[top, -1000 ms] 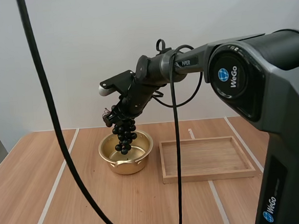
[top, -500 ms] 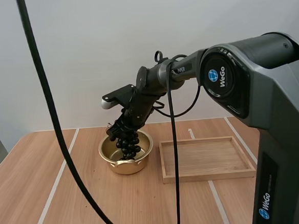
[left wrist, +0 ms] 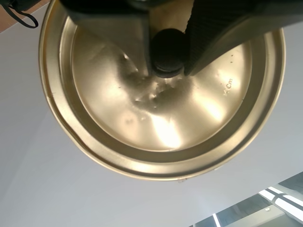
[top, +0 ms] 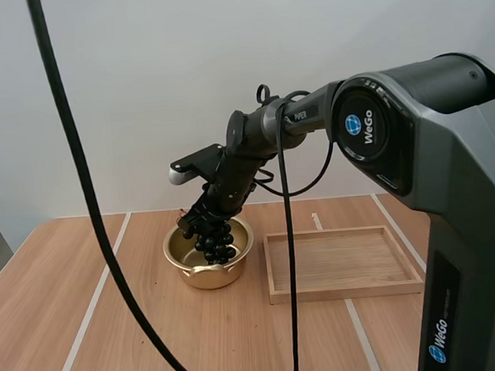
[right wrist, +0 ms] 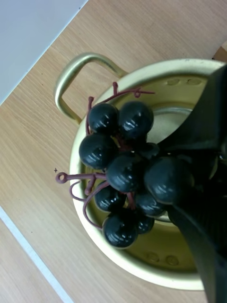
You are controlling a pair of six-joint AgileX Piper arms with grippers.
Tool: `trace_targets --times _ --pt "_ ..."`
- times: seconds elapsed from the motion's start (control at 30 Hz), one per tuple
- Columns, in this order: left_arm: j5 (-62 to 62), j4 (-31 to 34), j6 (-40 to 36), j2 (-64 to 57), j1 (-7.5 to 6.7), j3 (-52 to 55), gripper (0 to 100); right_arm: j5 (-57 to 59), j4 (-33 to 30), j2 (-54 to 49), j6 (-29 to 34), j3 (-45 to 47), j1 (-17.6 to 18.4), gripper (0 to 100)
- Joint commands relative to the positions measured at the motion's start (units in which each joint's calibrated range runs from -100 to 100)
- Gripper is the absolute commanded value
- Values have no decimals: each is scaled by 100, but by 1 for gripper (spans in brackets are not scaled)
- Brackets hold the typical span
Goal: Open the pot, put the grape inside, and close it
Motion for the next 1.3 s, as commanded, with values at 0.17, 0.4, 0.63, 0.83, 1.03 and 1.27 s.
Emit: trace_targets --times 0.17,0.4,0.63,0.83,1.03,1.27 --pt "-125 53 -25 27 -7 -56 0 420 -52 75 -75 176 3 0" --pt "-125 53 -25 27 -7 -56 0 270 -8 383 -75 176 3 0" --pt "-125 53 -25 27 -7 -56 0 180 -25 697 -75 176 3 0" --pt "-125 53 -25 27 -7 -56 0 27 -25 986 -75 176 3 0" --pt "-125 53 -25 27 -7 -56 0 -18 -34 1170 -75 176 3 0" --pt "-125 53 -25 27 -7 -56 0 -18 11 1181 -75 176 3 0"
